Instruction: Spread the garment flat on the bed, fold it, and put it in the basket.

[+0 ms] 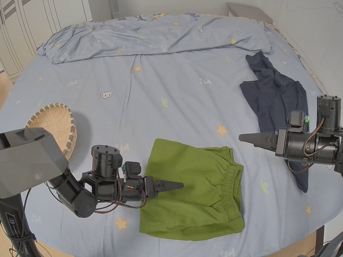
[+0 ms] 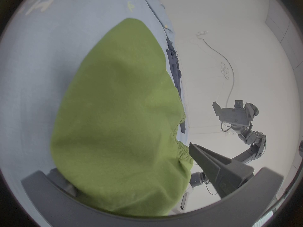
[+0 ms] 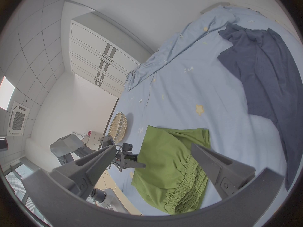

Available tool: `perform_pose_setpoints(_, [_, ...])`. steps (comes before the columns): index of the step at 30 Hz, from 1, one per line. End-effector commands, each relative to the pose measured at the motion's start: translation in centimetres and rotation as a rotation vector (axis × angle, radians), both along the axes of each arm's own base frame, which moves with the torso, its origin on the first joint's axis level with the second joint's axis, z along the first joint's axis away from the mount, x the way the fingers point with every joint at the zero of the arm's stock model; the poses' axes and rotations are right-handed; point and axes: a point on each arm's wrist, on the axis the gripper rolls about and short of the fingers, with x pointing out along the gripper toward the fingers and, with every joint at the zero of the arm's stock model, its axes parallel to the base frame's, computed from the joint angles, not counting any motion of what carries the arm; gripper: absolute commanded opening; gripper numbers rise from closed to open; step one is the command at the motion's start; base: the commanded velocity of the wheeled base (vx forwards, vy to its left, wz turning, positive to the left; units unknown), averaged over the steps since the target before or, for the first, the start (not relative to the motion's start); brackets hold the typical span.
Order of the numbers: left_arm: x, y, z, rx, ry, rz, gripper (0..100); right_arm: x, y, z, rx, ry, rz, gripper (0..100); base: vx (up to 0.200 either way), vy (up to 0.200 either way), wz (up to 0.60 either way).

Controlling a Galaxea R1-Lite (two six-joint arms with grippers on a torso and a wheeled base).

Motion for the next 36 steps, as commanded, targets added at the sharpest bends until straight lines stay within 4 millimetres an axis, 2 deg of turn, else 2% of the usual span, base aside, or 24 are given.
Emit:
perform_pose_setpoints(1, [0.1, -0.1, -1.1, 0.000, 0.038, -0.029, 100, -0.5, -0.8, 1.1, 0.015, -0.037, -0.019, 100, 0.000, 0.000, 0.00])
perform_pose_setpoints(2, [0.1, -0.1, -1.1, -0.002, 0.039, -0.034, 0, -0.5, -0.8, 1.2, 0.015, -0.038, -0.022, 100, 0.000, 0.000, 0.00])
perform_pose_setpoints(10, [0.2, 0.0, 0.1, -0.017, 0.020, -0.031, 0, -0.5, -1.2, 1.4, 0.019, -0.032, -0.040, 100, 0.000, 0.000, 0.00])
perform_pose_setpoints(15, [0.0, 1.6, 4.5, -0.041, -0.032, 0.009, 0, -0.4, -1.3, 1.6, 0.022, -0.035, -0.044, 100, 0.000, 0.000, 0.00])
perform_pose_setpoints(17, [0.3, 2.8, 7.1, -0.040, -0.043, 0.044, 0, -0.4, -1.3, 1.5, 0.021, -0.030, -0.044, 100, 0.000, 0.000, 0.00])
perform_pose_setpoints(18, [0.3, 2.8, 7.1, -0.040, -0.043, 0.044, 0, -0.4, -1.3, 1.5, 0.021, -0.030, -0.044, 100, 0.000, 0.000, 0.00])
perform_pose_setpoints(19, [0.6, 4.1, 9.6, -0.033, -0.043, 0.081, 0, -0.5, -1.3, 1.4, 0.020, -0.027, -0.043, 100, 0.000, 0.000, 0.00])
perform_pose_setpoints(20, [0.6, 4.9, 10.8, -0.023, -0.038, 0.099, 0, -0.5, -1.2, 1.4, 0.020, -0.027, -0.043, 100, 0.000, 0.000, 0.00])
perform_pose_setpoints(24, [0.8, 6.8, 13.3, 0.032, -0.043, 0.128, 0, -0.5, -1.2, 1.3, 0.019, -0.024, -0.040, 100, 0.000, 0.000, 0.00])
perform_pose_setpoints(30, [0.9, 7.5, 14.3, 0.076, -0.025, 0.122, 0, -0.5, -1.2, 1.2, 0.017, -0.021, -0.040, 100, 0.000, 0.000, 0.00])
perform_pose_setpoints(36, [0.8, 8.2, 15.1, 0.082, -0.020, 0.137, 0, -0.5, -1.2, 1.1, 0.016, -0.018, -0.040, 100, 0.000, 0.200, 0.00])
